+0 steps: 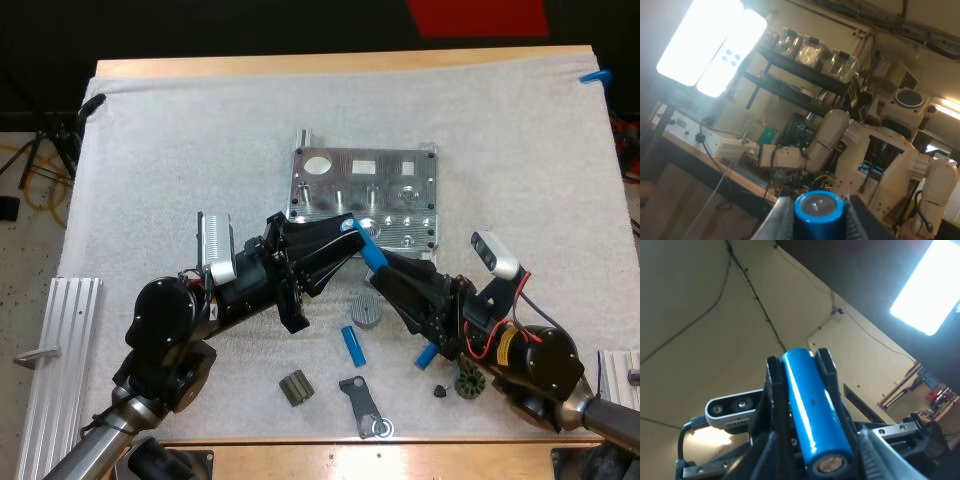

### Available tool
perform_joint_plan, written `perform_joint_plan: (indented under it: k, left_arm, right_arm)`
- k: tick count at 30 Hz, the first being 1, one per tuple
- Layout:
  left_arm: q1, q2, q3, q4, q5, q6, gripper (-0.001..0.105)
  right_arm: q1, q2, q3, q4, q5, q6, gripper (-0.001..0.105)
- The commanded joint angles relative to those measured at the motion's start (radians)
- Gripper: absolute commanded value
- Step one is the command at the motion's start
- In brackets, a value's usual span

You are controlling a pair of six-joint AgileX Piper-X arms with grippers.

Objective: Load cells from right to left

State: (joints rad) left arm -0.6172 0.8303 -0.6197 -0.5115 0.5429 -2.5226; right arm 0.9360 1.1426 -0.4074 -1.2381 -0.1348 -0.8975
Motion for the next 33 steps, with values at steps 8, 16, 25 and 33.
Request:
perform_joint_plan:
  k: [8,16,25,33]
  left_arm:
    - [-0.005,-0.004,-0.006,-0.026,0.017,-0.008,0.015]
    - [-0.005,-0.004,-0.006,-0.026,0.037,-0.016,0.015]
    - [-0.005,-0.004,-0.006,-0.026,0.091,-0.027,0.015]
    - [-0.005,-0.004,-0.006,-0.026,0.107,-0.031,0.015]
  right_arm:
    - [0.001,-0.002,-0.010,-0.007,-0.004,0.002,0.000]
    - [-0.006,-0.002,-0.010,-0.007,-0.055,-0.004,0.000]
    - [-0.005,-0.002,-0.010,-0.005,-0.087,-0.072,0.000]
    - [-0.010,-0.006,-0.010,-0.015,-0.018,-0.072,0.000]
